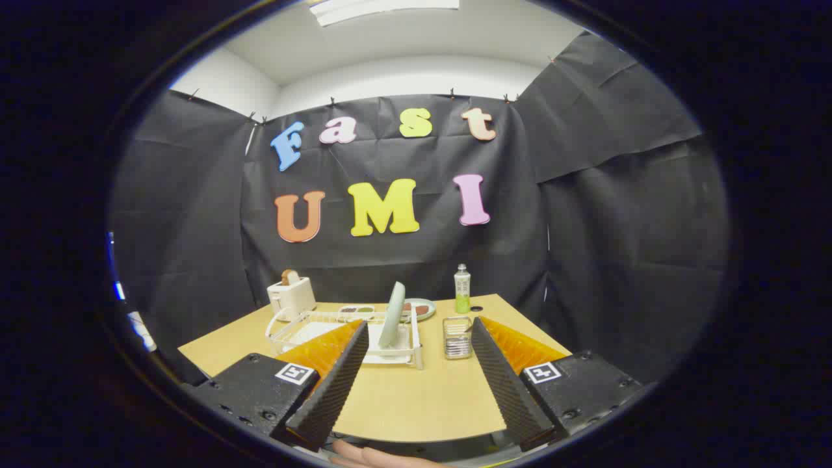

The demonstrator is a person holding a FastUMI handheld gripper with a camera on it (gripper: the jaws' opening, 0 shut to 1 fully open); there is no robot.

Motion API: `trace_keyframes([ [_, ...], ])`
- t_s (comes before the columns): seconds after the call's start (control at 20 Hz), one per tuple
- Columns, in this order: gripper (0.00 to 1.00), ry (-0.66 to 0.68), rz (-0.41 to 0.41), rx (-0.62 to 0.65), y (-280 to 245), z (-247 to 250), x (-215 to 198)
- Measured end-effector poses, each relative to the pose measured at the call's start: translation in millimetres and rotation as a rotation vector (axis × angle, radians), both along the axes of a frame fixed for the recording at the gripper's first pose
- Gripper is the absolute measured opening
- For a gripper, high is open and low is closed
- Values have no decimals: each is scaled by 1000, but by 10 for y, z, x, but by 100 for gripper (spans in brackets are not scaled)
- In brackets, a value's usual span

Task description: Take the plate from the dish rack, then take the spoon from the basket and place it into the plate.

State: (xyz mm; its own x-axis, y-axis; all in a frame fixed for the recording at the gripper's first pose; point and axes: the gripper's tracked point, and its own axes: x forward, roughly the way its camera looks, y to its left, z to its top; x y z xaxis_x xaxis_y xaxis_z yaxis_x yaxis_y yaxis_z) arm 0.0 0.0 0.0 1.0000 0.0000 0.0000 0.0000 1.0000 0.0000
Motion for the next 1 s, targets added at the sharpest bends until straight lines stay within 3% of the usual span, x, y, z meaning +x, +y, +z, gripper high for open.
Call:
trace_keyframes([
  [0.25,100,30,30,8,21,-109,-10],
  [1.0,100,80,8,8,-72,-291,222],
])
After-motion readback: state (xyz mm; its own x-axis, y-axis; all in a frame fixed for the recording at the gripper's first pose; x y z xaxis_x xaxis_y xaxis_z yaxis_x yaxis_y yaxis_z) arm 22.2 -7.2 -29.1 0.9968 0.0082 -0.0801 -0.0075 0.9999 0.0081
